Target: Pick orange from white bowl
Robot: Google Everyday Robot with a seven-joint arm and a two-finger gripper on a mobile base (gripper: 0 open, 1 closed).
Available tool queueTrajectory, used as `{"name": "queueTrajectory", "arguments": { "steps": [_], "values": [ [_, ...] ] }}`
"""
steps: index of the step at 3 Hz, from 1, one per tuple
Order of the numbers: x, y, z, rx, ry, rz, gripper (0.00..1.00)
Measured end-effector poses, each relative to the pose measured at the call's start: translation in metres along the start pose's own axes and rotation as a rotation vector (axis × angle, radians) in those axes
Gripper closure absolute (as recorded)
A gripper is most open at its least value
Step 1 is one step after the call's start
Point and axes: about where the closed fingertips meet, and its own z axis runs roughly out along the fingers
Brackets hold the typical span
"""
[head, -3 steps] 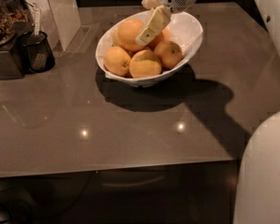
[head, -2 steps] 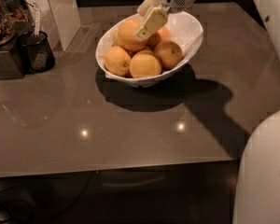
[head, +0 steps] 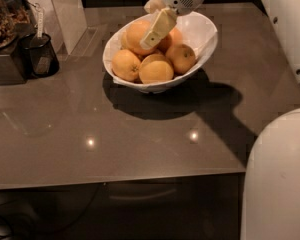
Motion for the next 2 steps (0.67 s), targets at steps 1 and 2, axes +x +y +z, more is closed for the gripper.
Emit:
{"name": "queueTrajectory", "arguments": {
  "steps": [1, 2],
  "values": [
    [-0.0054, -0.0028, 0.0179, -0.051, -0.009, -0.01, 0.19],
    [-0.0036, -0.0062, 0.0219, -0.057, -0.01, -0.005, 0.19]
  ]
}}
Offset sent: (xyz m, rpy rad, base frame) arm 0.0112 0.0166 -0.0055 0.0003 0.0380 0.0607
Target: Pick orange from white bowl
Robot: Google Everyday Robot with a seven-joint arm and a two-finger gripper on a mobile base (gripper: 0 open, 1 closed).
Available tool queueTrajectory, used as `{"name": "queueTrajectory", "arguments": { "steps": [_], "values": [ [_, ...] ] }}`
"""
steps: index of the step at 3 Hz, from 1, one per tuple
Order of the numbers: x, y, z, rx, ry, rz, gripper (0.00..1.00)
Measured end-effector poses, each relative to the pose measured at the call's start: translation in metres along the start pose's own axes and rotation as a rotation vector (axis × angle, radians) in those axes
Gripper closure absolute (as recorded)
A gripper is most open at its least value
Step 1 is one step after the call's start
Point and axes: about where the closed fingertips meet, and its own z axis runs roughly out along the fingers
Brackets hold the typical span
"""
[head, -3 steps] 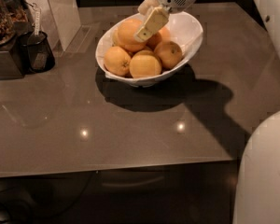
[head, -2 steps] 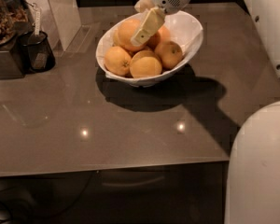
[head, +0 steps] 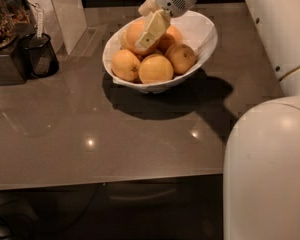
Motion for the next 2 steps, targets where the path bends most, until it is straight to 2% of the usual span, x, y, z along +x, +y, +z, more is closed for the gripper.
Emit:
{"name": "queueTrajectory", "arguments": {
  "steps": [2],
  "values": [
    [0.0085, -0.0054, 0.0068, -0.014, 0.006, 0.027, 0.2]
  ]
}}
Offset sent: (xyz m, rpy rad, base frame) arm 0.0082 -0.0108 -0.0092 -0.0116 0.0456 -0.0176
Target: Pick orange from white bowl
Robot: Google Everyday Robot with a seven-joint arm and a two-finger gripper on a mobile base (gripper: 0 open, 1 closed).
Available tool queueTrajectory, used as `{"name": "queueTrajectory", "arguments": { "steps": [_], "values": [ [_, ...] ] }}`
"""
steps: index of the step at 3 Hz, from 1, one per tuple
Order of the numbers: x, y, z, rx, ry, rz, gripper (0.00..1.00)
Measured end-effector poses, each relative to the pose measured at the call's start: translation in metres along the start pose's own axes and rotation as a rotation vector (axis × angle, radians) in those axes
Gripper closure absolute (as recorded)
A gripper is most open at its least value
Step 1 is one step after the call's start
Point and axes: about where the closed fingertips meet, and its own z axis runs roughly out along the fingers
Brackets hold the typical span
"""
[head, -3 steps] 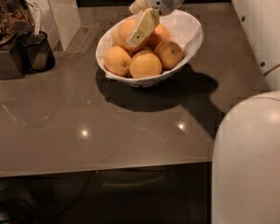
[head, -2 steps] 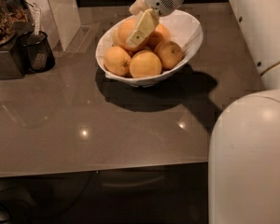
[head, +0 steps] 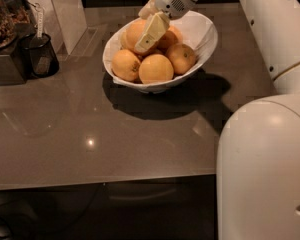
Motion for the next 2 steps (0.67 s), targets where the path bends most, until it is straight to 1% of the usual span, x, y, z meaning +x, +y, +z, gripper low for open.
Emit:
{"name": "queueTrajectory", "arguments": {
  "steps": [1, 2],
  "values": [
    [0.0027, -0.001, 0.0034, -0.009, 0.003, 0.009, 0.2],
    [0.0027, -0.001, 0.0034, -0.009, 0.003, 0.009, 0.26]
  ]
}}
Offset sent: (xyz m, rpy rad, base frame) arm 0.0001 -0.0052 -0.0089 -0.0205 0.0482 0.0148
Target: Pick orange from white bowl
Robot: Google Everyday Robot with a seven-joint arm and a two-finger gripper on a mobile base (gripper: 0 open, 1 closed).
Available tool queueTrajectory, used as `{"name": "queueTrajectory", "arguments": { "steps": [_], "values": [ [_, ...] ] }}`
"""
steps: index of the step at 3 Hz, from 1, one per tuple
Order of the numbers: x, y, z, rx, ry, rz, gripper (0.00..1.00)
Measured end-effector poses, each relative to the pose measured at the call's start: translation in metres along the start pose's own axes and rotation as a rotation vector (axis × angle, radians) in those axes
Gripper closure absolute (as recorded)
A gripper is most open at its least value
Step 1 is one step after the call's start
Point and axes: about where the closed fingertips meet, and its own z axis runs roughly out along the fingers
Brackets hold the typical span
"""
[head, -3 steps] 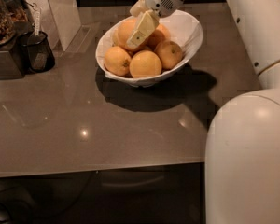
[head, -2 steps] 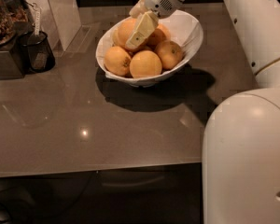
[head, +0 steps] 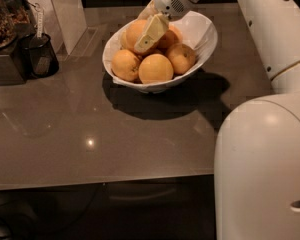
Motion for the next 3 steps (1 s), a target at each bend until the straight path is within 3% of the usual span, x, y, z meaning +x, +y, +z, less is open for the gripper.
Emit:
{"name": "queueTrajectory", "arguments": {
  "steps": [1, 3],
  "values": [
    [0.0014, 0.0005, 0.0028, -0.011, 0.002, 0.0, 0.45],
    [0.0027, 0.0008, 0.004, -0.017, 0.004, 0.0, 0.91]
  ]
}}
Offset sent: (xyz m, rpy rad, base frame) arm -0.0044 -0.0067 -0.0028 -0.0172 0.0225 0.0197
